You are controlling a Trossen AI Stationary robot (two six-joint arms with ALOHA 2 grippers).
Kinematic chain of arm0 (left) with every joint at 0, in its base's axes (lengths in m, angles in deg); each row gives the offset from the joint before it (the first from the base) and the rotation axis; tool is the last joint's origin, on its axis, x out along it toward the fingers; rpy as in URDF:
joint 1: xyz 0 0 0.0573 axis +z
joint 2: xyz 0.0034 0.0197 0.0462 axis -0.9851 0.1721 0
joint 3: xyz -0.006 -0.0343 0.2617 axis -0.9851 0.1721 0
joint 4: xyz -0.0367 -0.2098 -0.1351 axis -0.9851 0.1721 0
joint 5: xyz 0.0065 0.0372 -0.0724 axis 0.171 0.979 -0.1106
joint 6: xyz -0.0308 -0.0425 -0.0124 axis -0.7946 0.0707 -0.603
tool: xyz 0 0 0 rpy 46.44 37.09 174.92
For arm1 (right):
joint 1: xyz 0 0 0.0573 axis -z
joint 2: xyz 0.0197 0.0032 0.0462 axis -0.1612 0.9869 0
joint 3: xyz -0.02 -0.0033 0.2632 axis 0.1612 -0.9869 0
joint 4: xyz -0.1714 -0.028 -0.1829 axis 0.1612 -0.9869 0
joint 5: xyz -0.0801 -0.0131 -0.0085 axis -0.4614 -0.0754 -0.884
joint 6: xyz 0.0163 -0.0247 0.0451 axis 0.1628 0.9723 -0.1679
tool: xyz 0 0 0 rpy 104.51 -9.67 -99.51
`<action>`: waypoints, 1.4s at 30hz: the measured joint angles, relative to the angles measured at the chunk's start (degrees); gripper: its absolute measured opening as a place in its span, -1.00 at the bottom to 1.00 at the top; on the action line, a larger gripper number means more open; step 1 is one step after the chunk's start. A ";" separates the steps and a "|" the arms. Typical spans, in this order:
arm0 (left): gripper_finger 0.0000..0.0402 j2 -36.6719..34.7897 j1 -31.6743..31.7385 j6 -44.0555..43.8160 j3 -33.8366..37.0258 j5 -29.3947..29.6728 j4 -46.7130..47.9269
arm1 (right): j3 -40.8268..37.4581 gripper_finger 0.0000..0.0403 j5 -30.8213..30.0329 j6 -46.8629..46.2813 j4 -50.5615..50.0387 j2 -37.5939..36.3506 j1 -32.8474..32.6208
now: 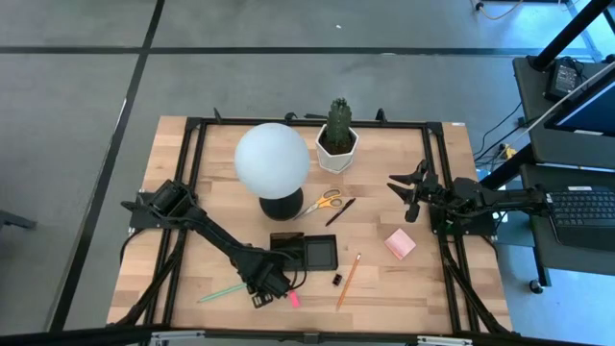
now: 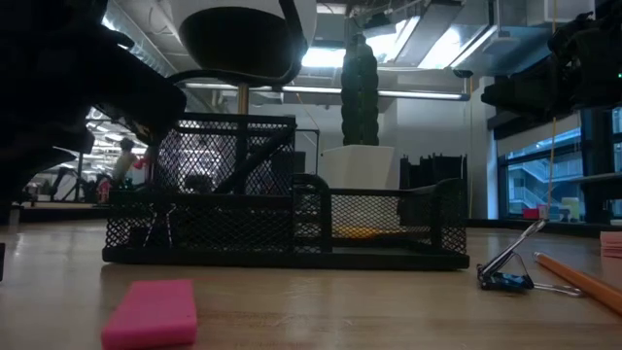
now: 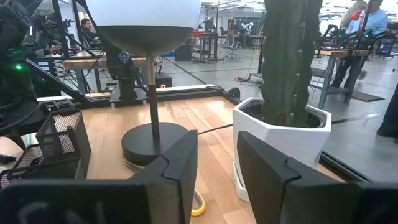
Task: Pick and place office supplies into organizer
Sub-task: Put the light blue pencil into the desk organizer
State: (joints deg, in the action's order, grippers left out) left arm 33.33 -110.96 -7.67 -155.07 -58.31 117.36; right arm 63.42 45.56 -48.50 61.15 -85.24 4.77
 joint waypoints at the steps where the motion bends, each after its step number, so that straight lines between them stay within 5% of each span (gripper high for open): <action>1: -0.41 0.00 0.00 0.00 0.00 0.08 -0.07 | -0.01 -0.41 0.00 0.01 -0.01 -0.01 0.00; 10: -0.45 0.00 -0.04 0.02 0.00 0.24 -0.34 | 0.00 -0.41 0.00 0.00 0.00 -0.02 0.00; 28: -0.96 1.07 -0.99 0.04 -0.10 -2.31 -0.46 | 0.00 -0.41 0.00 0.00 0.00 0.00 -0.01; 42: -0.98 -1.92 -2.73 -1.55 0.25 4.59 -1.02 | -0.01 -0.41 -0.02 -0.03 0.00 0.00 0.00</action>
State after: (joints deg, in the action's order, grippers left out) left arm 31.41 -113.69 -9.22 -154.82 -53.72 116.35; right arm 63.41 45.53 -48.53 61.15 -85.24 4.77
